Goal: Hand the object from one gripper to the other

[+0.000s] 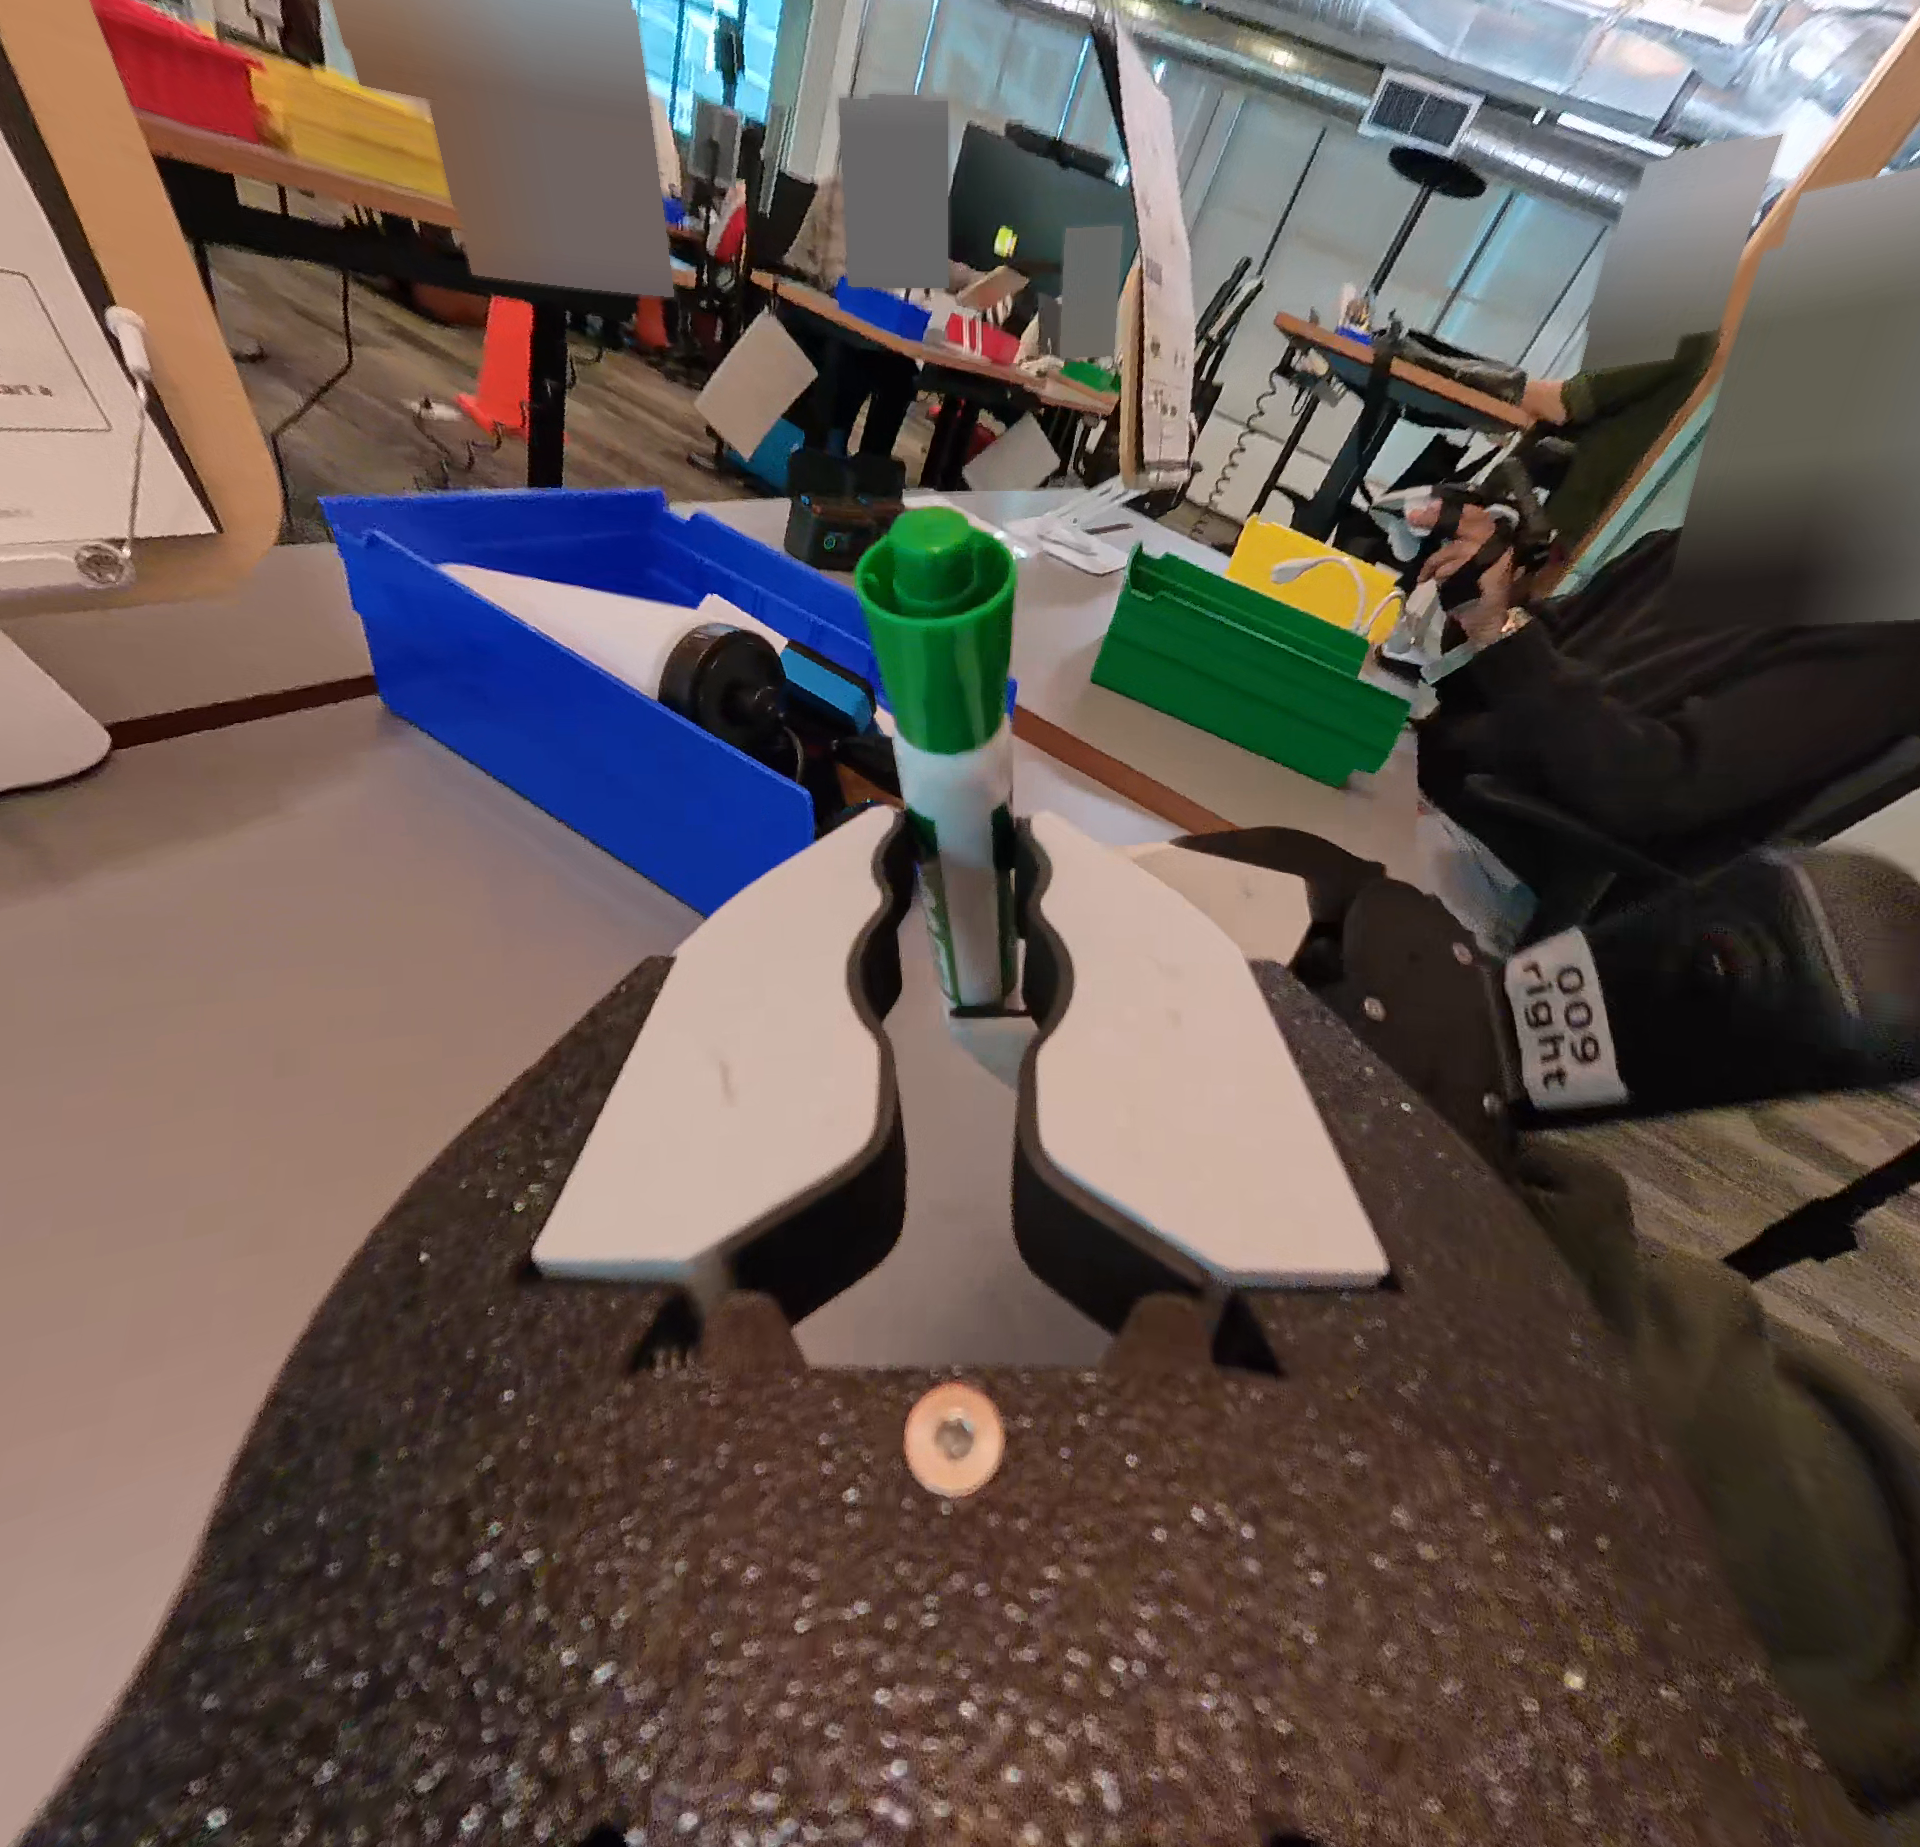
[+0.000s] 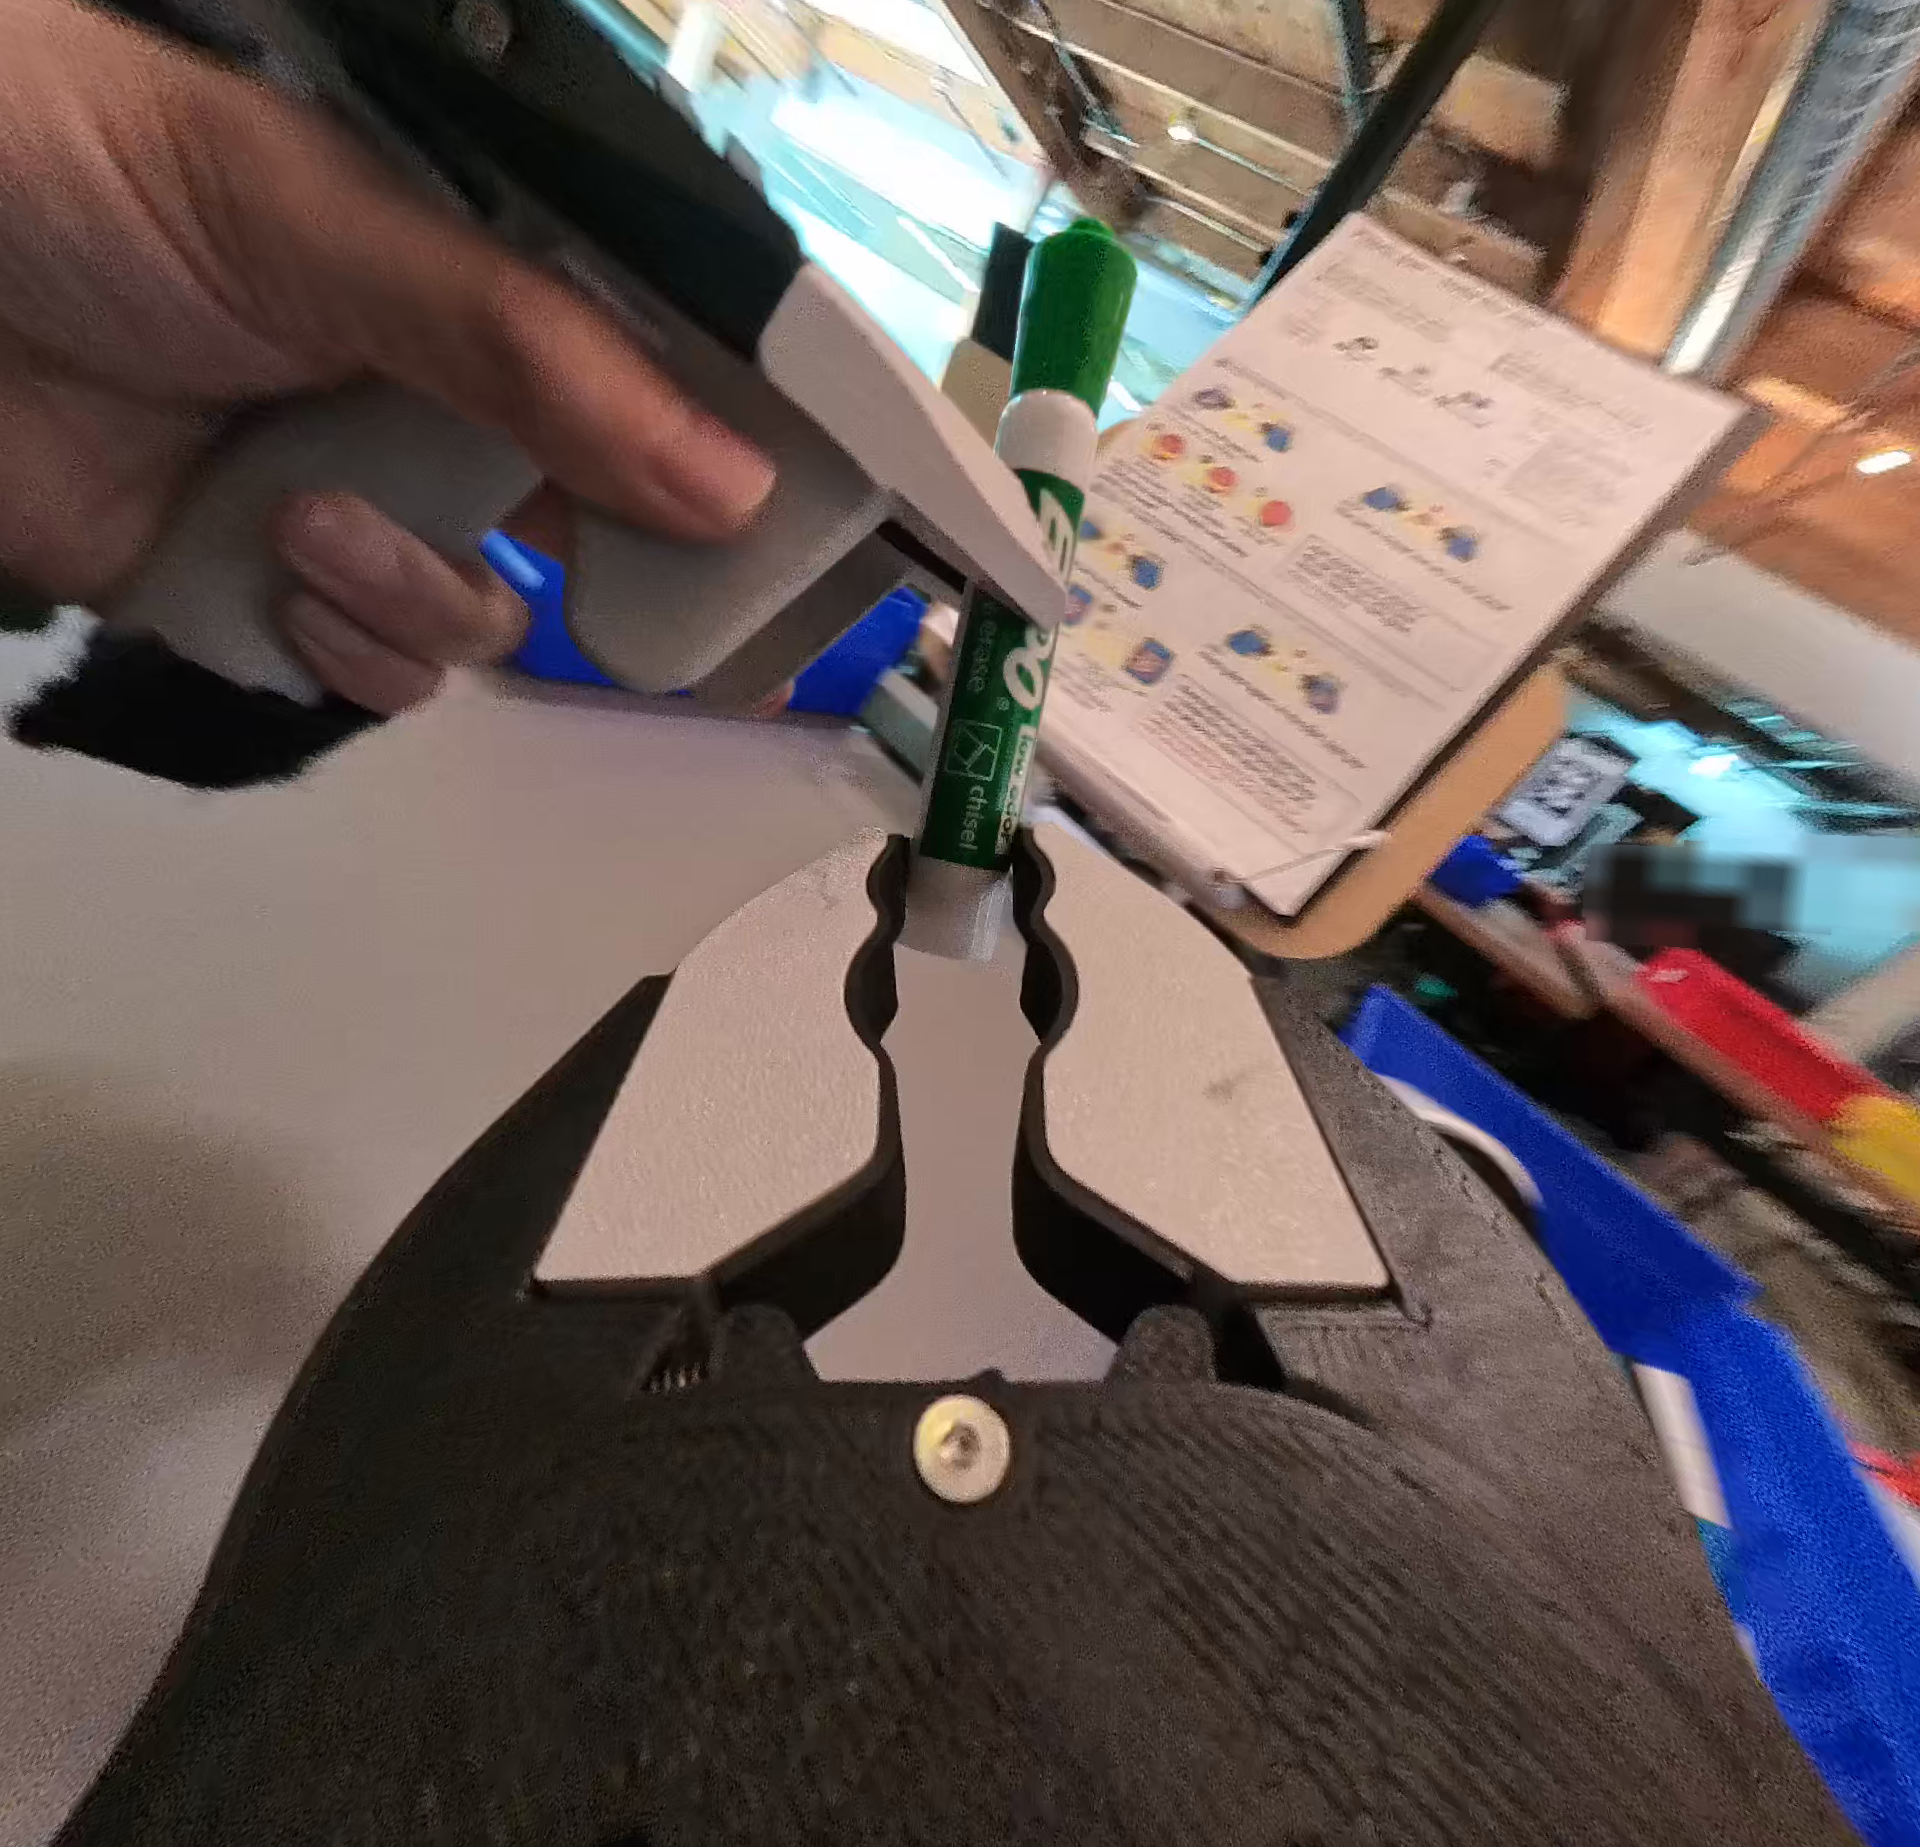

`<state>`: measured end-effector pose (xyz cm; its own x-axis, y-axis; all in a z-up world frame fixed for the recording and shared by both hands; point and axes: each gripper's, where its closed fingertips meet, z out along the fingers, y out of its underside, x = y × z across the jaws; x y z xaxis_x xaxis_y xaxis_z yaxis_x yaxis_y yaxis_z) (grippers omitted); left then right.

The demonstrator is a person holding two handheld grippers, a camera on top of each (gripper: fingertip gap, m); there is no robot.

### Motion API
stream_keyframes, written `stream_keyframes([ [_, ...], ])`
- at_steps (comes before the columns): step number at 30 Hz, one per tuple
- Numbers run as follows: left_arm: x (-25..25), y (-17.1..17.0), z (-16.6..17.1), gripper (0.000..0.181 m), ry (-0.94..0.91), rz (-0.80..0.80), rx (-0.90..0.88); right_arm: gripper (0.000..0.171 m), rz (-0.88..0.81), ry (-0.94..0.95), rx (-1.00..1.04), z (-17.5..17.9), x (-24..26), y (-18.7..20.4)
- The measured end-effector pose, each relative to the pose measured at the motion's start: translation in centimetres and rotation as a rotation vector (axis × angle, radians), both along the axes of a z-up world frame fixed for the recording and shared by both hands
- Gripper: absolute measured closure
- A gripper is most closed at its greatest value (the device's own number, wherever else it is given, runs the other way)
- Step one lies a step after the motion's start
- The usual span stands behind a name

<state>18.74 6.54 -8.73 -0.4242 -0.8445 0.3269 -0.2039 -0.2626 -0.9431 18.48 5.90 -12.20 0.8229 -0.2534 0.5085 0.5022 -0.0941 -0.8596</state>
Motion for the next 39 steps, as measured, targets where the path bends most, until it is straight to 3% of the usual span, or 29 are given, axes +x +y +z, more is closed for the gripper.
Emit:
stream_keyframes([
  [3,-1.3,0.3,-0.1,0.163,-0.04,-0.013,-0.049,0.152,0.152,0.166,0.007,-0.3,-1.5,0.7],
  [7,-3.2,0.9,-0.7,0.163,-0.081,-0.011,0.058,0.152,0.357,0.342,-0.011,-1.0,-3.6,1.7],
  [12,-4.2,1.2,-0.1,0.163,-0.165,-0.033,0.051,0.152,0.489,0.449,0.004,-0.6,-5.0,2.4],
  [15,-5.0,1.1,0.5,0.153,-0.222,-0.07,0.046,0.152,0.609,0.578,0.052,0.2,-5.7,2.6],
  [23,-5.7,0.2,-0.7,0.15,-0.266,-0.17,0.094,0.152,0.775,0.815,0.129,0.7,-5.7,1.6],
  [28,-5.6,0.0,-0.8,0.148,-0.26,-0.211,0.095,0.152,0.842,0.719,-0.074,-1.1,-7.4,0.4],
  [33,-7.9,-1.7,-0.6,0.148,-0.301,-0.418,0.054,0.152,0.942,0.743,-0.171,-2.1,-9.1,-0.7],
  [34,-8.1,-1.9,-0.8,0.155,-0.299,-0.434,0.062,0.152,0.963,0.737,-0.184,-2.2,-9.5,-1.0],
  [36,-7.6,-1.5,-0.9,0.162,-0.284,-0.392,0.085,0.153,0.891,0.712,-0.18,-2.4,-8.9,-0.4],
  [39,-5.5,0.5,-0.5,0.162,-0.237,-0.183,0.074,0.149,0.666,0.629,-0.087,-1.9,-6.2,0.9],
])
